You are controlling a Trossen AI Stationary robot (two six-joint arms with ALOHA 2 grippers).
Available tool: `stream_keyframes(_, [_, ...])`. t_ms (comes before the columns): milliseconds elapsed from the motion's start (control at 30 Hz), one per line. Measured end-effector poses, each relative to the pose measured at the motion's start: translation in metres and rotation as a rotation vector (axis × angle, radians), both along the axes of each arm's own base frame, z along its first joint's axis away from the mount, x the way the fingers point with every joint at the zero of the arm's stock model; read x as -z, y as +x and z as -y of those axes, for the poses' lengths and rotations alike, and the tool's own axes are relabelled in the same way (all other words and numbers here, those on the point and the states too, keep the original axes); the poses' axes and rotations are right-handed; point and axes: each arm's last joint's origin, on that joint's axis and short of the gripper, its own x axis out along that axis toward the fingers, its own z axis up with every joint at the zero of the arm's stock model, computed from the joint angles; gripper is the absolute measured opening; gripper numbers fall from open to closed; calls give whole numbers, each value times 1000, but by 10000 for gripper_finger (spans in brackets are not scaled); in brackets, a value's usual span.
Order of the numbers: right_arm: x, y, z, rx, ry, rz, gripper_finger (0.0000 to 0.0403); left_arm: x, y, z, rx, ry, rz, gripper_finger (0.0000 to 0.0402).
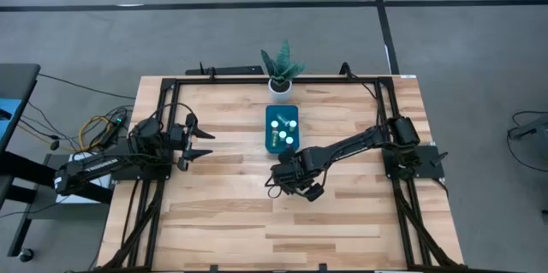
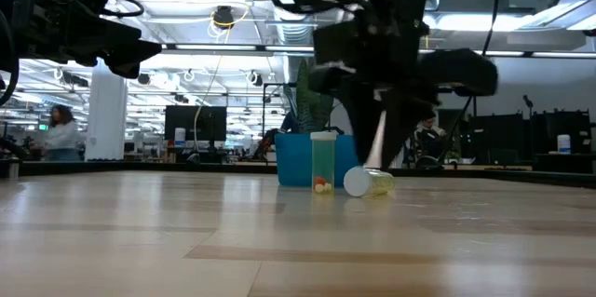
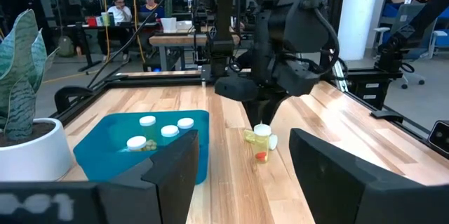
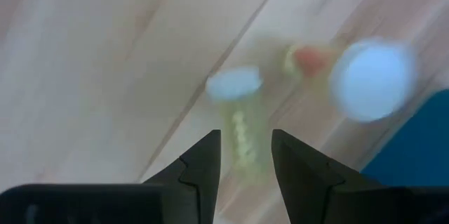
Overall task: Pick and place pill bottles into a basket
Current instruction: Put the right yellow pill bottle into the bin
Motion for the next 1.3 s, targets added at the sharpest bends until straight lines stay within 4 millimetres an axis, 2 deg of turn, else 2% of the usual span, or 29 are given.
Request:
stream_keyframes(467, [18, 5, -3, 15, 3, -8, 120, 0, 0, 0, -6, 0, 0, 213])
stream_keyframes(867, [19, 2, -8, 224, 32, -9, 108, 0, 0, 0, -7, 0, 0, 213])
stream_keyframes(1033, [12, 0, -11, 339, 57, -30, 100, 0, 0, 0, -8, 0, 0, 213])
stream_keyframes(1300, [-21, 1, -7, 477, 85, -133, 99, 0, 0, 0, -7, 0, 0, 213])
